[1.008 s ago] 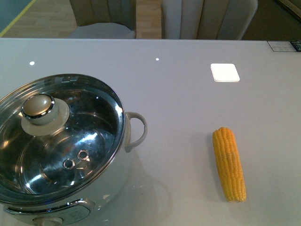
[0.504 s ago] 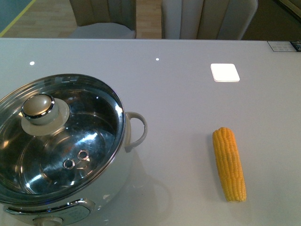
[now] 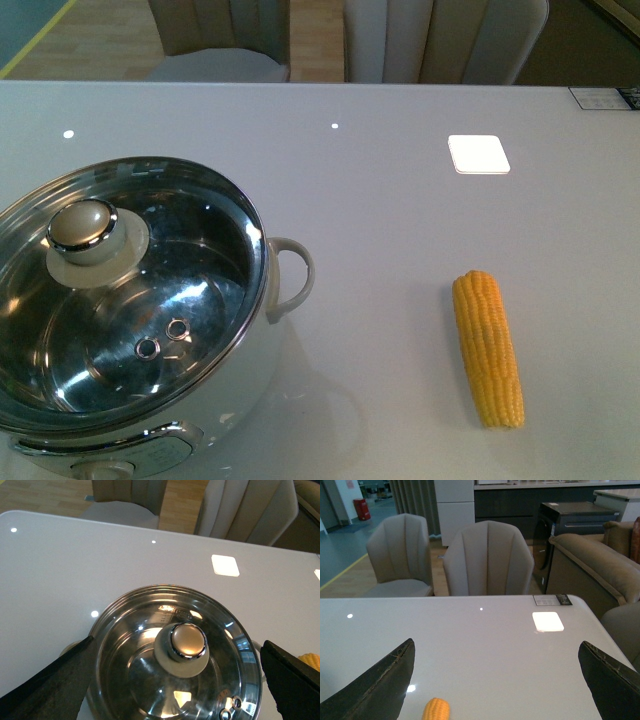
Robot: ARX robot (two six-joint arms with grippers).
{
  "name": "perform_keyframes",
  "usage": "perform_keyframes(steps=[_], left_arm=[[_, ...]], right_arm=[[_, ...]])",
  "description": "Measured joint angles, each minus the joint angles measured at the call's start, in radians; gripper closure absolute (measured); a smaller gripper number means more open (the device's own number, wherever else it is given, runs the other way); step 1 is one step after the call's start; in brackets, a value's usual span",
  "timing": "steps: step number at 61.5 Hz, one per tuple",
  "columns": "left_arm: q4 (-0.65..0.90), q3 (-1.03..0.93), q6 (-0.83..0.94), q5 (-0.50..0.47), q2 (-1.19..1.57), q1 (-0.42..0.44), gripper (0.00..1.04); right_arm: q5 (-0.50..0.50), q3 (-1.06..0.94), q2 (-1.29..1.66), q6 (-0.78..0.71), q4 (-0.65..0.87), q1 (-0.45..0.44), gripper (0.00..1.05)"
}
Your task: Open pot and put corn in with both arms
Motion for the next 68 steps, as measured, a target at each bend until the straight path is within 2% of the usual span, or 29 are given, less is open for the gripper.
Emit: perform_keyframes(steps=[12,28,43,68], left_arm=[[0.402,0.038,0.077,-0.082,0.45,-0.064,0.07],[0.704,0.09,0.097,-0.12,0.829,-0.089,0.07],[0.799,0.148,0.087,-0.145,1.068,-0.097,0.07],[0.806,0.183,0.045,-0.162,1.151,-0.111,0.09]], right_arm=[[0.0,0.0,0.0,0.0,0.0,0.0,0.09],[0.0,0.0,0.0,0.0,0.0,0.0,0.09],[0.0,0.0,0.0,0.0,0.0,0.0,0.09],[0.0,0.0,0.0,0.0,0.0,0.0,0.09]])
